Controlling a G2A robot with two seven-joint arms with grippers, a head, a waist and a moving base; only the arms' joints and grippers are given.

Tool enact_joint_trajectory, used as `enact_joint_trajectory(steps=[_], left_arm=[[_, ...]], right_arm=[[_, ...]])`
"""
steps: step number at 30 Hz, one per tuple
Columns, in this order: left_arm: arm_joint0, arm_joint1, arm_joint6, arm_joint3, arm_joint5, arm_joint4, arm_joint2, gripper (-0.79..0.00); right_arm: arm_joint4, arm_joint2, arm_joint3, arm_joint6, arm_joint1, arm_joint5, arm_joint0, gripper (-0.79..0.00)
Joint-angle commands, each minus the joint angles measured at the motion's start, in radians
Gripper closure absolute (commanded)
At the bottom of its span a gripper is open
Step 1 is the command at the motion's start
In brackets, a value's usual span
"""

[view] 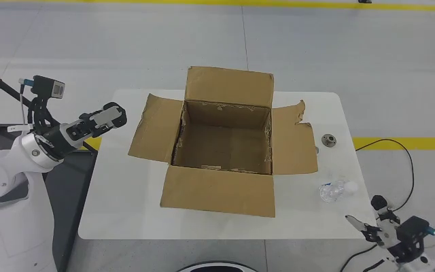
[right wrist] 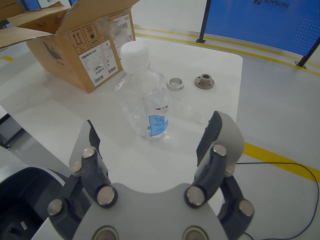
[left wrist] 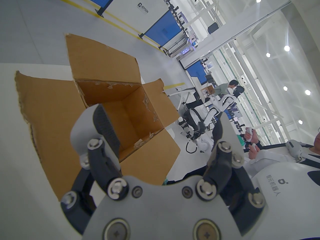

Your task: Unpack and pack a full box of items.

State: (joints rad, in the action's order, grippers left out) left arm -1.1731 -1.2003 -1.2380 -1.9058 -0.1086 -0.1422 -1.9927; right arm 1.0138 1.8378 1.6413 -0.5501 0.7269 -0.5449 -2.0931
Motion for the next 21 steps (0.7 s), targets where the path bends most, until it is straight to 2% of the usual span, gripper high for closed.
enact_joint_trajectory(steps=[1,10,16,21], left_arm=[[0.0,0.0,0.0,0.0,0.0,0.0,0.0,-0.785],[0.0,0.0,0.0,0.0,0.0,0.0,0.0,-0.785],[0.0,0.0,0.0,0.0,0.0,0.0,0.0,-0.785],[0.0,0.0,0.0,0.0,0.0,0.0,0.0,-0.785]], right_arm=[[-0.018,0.001,0.02,0.026,0.004,0.015,0.002,-0.785],[-0.031,-0.001,0.024,0.039,0.006,0.01,0.006,-0.785],[0.006,-0.049,0.036,0.103,0.018,0.072,0.062,-0.785],[0.054,-0.085,0.02,0.128,0.025,0.078,0.126,-0.785]])
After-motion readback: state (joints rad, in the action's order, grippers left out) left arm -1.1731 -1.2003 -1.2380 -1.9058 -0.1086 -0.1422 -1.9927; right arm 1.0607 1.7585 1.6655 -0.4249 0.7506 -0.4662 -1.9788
